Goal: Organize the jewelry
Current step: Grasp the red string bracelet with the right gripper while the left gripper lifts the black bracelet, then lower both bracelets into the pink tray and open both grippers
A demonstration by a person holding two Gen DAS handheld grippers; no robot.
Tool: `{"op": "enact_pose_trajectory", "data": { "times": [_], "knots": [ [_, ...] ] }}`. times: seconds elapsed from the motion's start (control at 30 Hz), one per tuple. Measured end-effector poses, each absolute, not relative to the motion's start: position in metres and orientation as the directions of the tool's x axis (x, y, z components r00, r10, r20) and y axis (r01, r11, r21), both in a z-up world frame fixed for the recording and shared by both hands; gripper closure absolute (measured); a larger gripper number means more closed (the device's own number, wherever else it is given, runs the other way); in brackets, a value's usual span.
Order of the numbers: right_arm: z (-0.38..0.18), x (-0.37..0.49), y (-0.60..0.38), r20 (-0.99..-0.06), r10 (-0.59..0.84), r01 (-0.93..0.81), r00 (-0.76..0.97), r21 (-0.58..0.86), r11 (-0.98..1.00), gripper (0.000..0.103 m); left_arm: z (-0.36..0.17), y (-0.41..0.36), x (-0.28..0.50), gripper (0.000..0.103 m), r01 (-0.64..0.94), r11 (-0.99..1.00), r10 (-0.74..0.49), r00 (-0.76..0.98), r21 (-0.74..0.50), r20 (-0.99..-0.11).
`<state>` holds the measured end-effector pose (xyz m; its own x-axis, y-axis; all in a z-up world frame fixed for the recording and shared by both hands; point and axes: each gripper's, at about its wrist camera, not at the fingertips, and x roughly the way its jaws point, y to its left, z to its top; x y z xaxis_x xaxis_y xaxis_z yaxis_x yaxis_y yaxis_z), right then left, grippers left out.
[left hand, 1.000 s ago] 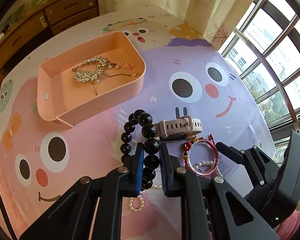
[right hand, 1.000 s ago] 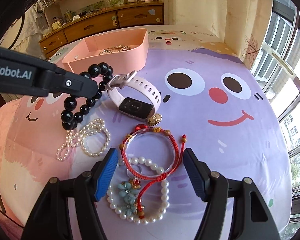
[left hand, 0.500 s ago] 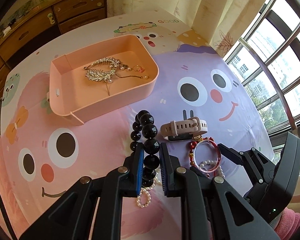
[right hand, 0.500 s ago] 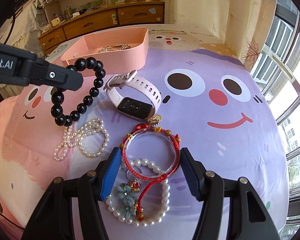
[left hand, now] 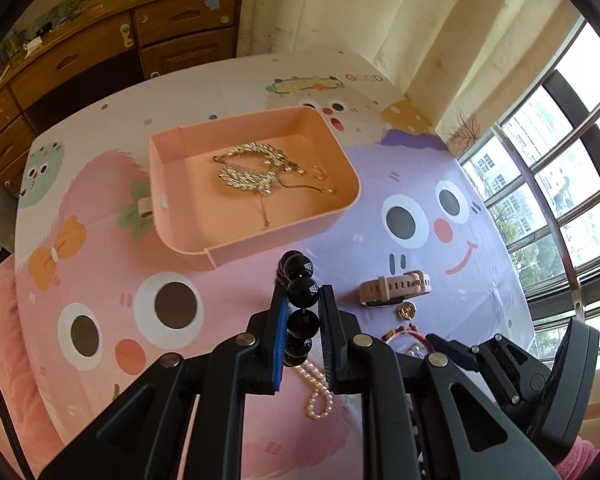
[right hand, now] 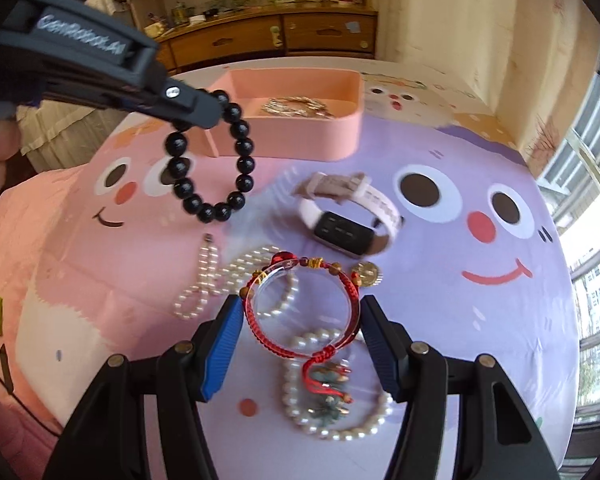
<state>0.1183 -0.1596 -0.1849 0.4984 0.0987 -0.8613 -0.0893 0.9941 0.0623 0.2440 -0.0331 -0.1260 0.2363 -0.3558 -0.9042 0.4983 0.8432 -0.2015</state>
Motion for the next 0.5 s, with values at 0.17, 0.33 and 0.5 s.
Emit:
{"op": "enact_pose_trajectory", "data": {
  "times": [0.17, 0.33, 0.5],
  "knots": [
    [-0.169, 0.127, -0.131, -0.839, 0.152, -0.174, 0.522, 0.07, 0.982, 0.043, -0.112, -0.012, 0.254, 0.09, 0.47, 0.857, -0.374, 0.29, -0.21, -0.881],
    [-0.159, 0.142, -0.108, -0.822, 0.185, -0.265, 0.538, 0.043, 0.963, 0.043, -0.1, 0.005, 0.269, 0.09, 0.457, 0.861, -0.402, 0.339, -0.225, -0.851],
    [-0.144, 0.16, -0.103, -0.791, 0.21, -0.295, 0.575, 0.038, 0.955, 0.043, -0.088, 0.021, 0.285, 0.09, 0.455, 0.86, -0.428, 0.392, -0.233, -0.815]
  ]
}}
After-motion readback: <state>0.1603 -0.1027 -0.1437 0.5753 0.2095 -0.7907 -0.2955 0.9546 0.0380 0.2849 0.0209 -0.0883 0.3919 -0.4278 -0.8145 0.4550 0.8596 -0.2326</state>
